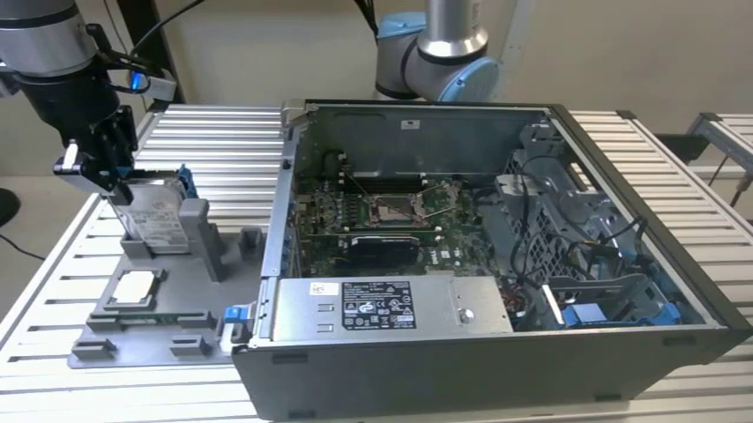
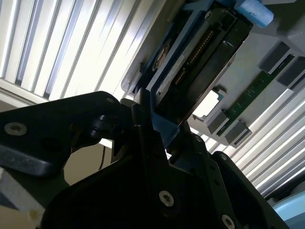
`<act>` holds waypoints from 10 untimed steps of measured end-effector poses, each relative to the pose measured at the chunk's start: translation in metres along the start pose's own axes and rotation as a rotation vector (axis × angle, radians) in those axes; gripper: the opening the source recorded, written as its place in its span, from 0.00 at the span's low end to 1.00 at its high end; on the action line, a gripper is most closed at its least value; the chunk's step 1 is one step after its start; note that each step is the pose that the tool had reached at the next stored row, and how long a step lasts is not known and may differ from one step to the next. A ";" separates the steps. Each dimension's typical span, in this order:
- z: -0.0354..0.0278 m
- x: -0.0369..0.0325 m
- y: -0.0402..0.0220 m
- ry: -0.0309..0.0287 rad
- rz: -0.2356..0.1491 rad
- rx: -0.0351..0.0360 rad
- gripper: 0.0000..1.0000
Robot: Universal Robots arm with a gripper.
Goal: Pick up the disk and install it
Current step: 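Pick up the disk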
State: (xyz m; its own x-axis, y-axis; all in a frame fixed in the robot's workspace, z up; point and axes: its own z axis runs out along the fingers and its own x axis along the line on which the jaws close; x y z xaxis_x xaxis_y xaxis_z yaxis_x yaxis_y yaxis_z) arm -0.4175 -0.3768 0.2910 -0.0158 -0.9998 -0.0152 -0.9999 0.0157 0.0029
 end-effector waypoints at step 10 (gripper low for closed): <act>0.0000 -0.0001 0.0000 0.0083 0.000 0.0001 0.00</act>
State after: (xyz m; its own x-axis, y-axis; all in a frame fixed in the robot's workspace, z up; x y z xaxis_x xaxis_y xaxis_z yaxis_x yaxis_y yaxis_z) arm -0.4175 -0.3767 0.2910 -0.0157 -0.9999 -0.0069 -0.9999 0.0157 0.0028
